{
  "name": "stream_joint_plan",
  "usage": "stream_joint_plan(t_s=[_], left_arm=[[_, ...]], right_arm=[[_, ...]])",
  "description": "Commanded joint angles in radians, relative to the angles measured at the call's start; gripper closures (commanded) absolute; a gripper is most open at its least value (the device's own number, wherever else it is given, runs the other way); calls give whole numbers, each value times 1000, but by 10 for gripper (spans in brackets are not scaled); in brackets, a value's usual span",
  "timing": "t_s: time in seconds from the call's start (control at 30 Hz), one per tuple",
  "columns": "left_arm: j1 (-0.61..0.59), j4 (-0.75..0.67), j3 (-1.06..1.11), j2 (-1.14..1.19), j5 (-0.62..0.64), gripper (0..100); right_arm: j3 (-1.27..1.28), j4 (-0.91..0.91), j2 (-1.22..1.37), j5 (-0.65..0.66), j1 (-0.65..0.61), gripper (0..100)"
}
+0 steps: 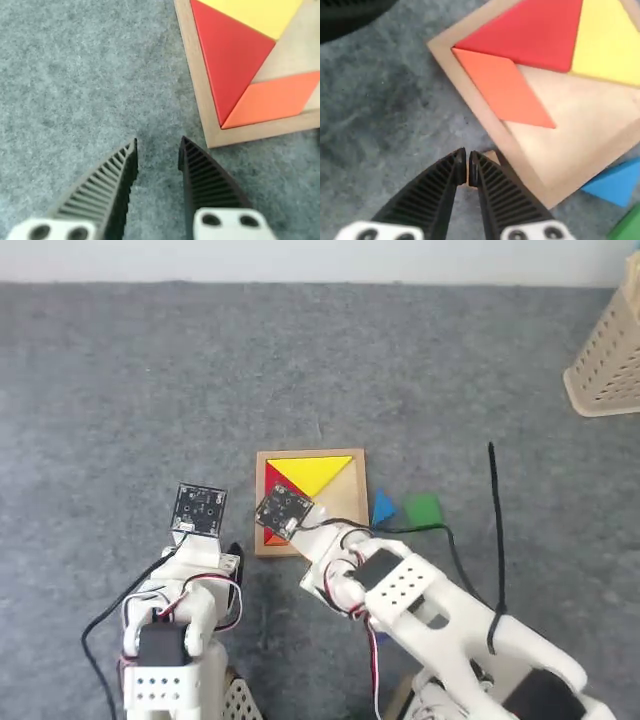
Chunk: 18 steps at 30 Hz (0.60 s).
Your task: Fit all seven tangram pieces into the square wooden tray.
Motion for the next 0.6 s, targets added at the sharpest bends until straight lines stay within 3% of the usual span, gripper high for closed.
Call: stream_joint_plan(t_s=[0.0, 0.3, 0.57], left_arm=[[0, 5, -4, -15, 8, 867], [0, 5, -4, -15, 8, 867], [0, 5, -4, -15, 8, 867]], right_arm=[[-6, -35, -50, 11, -4, 991], [-12, -76, -31, 11, -4, 991], [-81, -71, 137, 18, 4, 991]])
